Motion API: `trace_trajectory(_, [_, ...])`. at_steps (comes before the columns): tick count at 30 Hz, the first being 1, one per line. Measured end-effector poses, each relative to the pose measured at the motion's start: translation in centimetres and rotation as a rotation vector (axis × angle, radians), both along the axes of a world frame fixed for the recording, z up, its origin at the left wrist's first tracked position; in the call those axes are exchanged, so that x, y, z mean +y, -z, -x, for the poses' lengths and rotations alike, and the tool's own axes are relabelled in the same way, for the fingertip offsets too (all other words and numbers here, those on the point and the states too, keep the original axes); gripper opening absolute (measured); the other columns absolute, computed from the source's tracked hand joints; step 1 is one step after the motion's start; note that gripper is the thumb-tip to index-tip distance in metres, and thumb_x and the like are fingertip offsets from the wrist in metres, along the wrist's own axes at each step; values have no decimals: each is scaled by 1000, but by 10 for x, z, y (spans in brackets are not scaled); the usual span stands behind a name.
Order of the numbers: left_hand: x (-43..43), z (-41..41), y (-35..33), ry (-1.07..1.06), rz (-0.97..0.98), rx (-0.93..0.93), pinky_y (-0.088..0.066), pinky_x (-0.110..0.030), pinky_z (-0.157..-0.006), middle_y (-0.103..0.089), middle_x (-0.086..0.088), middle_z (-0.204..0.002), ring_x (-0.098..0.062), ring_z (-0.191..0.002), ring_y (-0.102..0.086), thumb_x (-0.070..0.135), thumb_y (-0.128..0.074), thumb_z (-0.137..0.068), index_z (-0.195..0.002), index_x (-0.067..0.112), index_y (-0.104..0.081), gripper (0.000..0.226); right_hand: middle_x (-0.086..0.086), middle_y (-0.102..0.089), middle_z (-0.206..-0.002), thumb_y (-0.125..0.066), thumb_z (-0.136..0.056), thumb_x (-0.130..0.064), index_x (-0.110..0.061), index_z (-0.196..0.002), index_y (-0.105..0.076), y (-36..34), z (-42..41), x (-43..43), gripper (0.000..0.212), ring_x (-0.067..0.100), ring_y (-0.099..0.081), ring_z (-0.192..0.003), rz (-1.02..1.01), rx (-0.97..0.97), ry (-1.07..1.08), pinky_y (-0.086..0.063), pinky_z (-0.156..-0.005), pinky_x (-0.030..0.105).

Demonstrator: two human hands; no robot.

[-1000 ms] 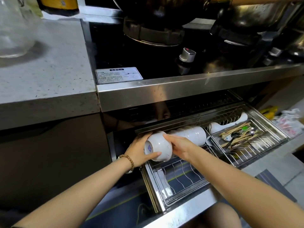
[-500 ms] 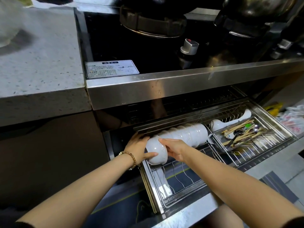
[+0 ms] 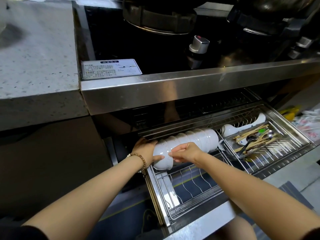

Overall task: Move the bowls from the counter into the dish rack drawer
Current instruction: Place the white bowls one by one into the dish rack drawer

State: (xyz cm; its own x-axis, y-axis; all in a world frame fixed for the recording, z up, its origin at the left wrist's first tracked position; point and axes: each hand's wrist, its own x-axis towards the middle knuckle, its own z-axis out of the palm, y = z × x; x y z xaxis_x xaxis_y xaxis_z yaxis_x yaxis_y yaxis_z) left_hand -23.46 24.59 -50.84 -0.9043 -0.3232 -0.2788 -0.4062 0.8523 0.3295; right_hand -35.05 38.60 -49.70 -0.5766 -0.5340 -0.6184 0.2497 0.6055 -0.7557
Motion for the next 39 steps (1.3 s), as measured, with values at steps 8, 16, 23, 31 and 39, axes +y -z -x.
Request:
trace_trajectory(8, [2,3,2,-28,61,6,-16,-32,-111,-49,-9,-137,-25,-130,-38,57,-46,-87,-140,15,-33,69,9,-70,-58,-83,-69,-23,-2,-71,-69,9,-3,-6,26,15,-64,-51,-21,103,102,-58,-62,29])
trace_trajectory(16, [1,-2,4,-68,-23,125,-21,-31,-109,-47,-5,-139,-25,-130,-37,52,-56,-84,-139,21,-35,66,7,-68,-60,-80,-72,-20,-3,-67,-64,1,4,-1,24,9,-61,-42,-31,140,95,-57,-52,25])
trace_trajectory(23, [2,-10,1,-15,-32,95,-22,-34,-110,-57,-3,-127,-24,-122,-43,51,-53,-85,-134,27,-41,56,13,-68,-73,-79,-74,-16,-2,-73,-63,-6,3,4,21,19,-63,-57,-56,138,16,-58,-64,31])
trace_trajectory(31, [8,-25,-9,27,17,27,-19,-37,-114,-51,-4,-136,-24,-130,-38,52,-47,-88,-142,26,-32,62,13,-59,-71,-75,-78,-20,-8,-79,-68,-33,-5,16,14,24,-55,-74,-37,185,-86,-54,-78,39])
trace_trajectory(39, [15,-42,-47,-57,-195,117,-31,-37,-111,-37,-9,-148,-24,-135,-34,49,-49,-90,-144,16,-29,67,6,-67,-106,-68,-85,-23,-10,-110,-67,-85,-24,48,29,13,-58,-93,51,373,-143,-47,-73,21])
